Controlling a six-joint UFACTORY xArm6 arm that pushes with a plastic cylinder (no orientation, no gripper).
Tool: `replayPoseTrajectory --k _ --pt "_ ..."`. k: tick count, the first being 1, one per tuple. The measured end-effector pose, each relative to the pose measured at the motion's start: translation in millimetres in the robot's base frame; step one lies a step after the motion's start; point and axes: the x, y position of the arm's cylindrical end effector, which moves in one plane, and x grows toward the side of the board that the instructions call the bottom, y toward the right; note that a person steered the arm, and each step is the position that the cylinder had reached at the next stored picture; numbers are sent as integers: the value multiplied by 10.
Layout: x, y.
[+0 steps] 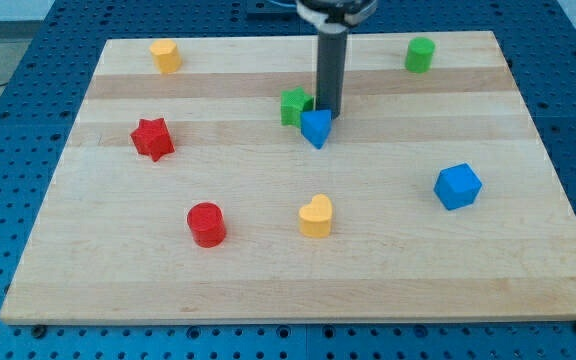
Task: Place the blue cube below the blue triangle
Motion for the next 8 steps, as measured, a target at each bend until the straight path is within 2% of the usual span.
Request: replayPoseTrajectory --k 2,3,4,6,7,8 --pt "404 583" --pt "549 142" --pt "351 -4" --pt "194 1658" --pt "542 2263" --pt "1144 2210"
